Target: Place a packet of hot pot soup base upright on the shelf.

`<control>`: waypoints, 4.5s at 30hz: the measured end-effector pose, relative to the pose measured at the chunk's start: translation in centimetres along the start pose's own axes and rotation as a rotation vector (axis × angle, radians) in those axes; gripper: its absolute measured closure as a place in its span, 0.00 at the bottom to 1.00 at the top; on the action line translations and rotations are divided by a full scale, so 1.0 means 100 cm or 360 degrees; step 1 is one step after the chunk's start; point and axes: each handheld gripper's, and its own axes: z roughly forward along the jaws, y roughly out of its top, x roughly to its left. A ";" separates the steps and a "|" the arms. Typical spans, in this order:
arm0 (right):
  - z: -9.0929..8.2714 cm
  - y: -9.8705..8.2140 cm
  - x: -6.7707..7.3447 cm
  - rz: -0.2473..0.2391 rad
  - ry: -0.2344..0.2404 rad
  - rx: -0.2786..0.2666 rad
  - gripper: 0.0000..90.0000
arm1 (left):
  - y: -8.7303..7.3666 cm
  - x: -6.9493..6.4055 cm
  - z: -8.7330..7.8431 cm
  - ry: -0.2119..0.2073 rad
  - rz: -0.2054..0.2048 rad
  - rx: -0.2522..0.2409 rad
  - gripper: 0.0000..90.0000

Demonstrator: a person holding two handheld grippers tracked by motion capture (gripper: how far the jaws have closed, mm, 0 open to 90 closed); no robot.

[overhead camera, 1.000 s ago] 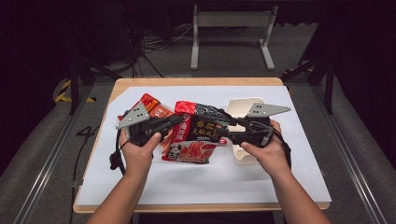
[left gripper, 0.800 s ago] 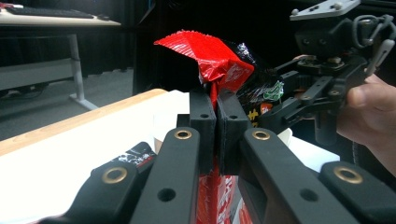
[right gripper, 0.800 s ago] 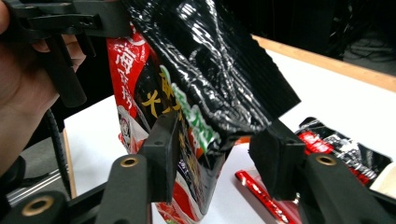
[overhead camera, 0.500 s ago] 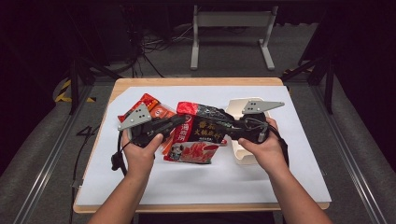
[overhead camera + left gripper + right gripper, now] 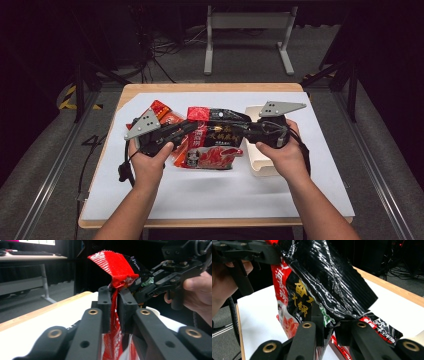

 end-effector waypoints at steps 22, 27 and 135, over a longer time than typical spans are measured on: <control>-0.022 0.034 -0.030 -0.0074 -0.0109 -0.0044 0.90 | -0.001 0.015 -0.009 0.0220 -0.0008 0.0071 0.32; -0.029 0.040 -0.039 -0.0089 -0.0153 -0.0044 0.90 | -0.002 0.019 -0.010 0.0263 -0.0018 0.0101 0.28; -0.031 -0.034 -0.162 0.0019 -0.0555 0.0047 0.86 | -0.018 0.049 -0.016 0.0379 -0.0121 0.0260 0.25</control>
